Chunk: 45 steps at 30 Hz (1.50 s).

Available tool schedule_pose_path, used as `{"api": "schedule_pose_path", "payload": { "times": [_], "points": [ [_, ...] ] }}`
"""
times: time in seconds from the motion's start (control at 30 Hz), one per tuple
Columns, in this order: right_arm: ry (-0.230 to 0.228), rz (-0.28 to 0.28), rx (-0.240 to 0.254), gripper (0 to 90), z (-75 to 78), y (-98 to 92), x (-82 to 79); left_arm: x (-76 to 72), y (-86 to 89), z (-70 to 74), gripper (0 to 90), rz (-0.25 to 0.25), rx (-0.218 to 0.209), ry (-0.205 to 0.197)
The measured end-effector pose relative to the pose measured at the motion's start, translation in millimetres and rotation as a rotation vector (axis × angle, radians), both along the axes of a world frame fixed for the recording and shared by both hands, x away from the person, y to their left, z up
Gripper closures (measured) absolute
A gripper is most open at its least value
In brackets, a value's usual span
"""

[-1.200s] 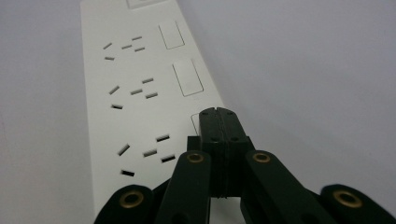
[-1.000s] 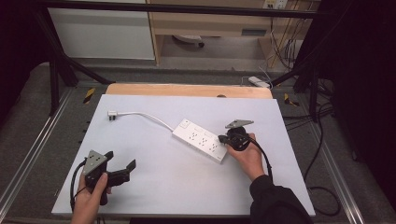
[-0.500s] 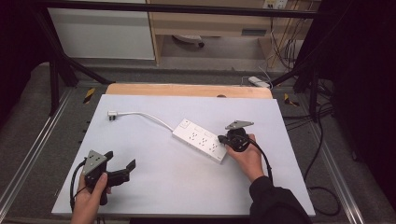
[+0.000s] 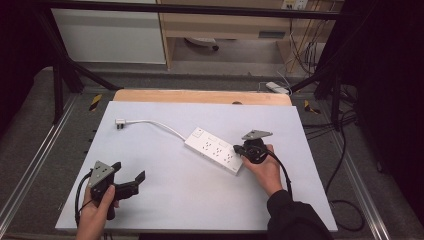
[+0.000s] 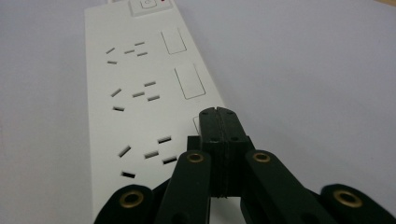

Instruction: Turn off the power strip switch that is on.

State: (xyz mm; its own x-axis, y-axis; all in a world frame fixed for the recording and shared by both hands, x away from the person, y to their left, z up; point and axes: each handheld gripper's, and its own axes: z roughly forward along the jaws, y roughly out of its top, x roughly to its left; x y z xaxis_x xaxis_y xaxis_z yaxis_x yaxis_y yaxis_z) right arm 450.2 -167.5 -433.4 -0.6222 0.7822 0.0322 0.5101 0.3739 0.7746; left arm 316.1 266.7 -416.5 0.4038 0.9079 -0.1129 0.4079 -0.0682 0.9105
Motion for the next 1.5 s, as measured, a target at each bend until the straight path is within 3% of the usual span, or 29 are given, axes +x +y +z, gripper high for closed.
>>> {"api": "schedule_pose_path", "payload": {
  "times": [1.5],
  "points": [
    [-0.039,0.001,0.034,90.0,-5.7,-4.3,-3.2,0.1,-0.2,-0.1,6.2,-0.001,0.003,0.0]
  ]
}}
